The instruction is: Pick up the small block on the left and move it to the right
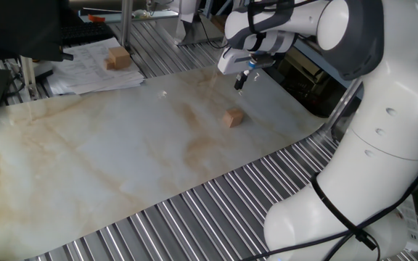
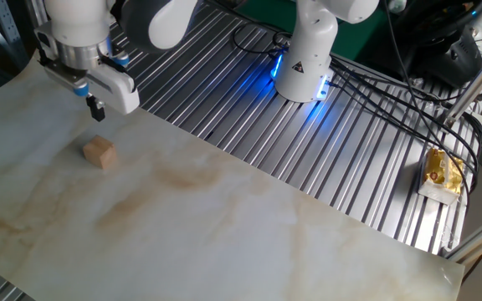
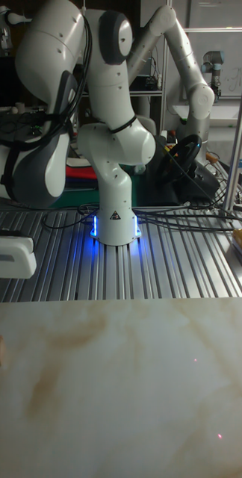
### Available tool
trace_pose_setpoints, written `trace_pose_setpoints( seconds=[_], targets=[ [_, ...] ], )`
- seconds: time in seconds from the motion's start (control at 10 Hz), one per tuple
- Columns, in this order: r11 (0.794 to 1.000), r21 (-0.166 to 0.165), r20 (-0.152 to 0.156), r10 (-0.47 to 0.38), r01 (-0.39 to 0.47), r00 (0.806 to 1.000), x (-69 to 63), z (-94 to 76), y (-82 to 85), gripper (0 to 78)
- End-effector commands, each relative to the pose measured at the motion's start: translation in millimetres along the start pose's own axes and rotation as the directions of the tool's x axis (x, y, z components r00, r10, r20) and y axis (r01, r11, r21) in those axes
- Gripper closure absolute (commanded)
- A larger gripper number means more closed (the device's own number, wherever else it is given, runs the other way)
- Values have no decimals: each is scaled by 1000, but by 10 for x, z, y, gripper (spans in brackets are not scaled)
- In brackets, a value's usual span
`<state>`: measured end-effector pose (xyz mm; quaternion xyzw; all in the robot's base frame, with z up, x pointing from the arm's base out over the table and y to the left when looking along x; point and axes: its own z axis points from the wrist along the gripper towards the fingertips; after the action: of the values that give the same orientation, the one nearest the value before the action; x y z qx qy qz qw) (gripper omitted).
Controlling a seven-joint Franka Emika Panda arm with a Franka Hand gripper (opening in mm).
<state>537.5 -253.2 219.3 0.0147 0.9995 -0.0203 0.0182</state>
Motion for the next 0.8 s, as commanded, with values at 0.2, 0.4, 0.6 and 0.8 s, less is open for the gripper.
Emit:
trace_pose_setpoints(
  seconds=[0.2, 0.4, 0.6, 0.8],
  targets=[
    [998, 10, -19, 62, -62, 998, -7, -16, -5, 776],
    [993, -15, -47, 113, -113, 993, -7, -16, -5, 776],
    [992, -30, -53, 118, -120, 992, -7, -16, -5, 776],
    [990, -32, -50, 139, -140, 989, -11, -12, -10, 776]
  ],
)
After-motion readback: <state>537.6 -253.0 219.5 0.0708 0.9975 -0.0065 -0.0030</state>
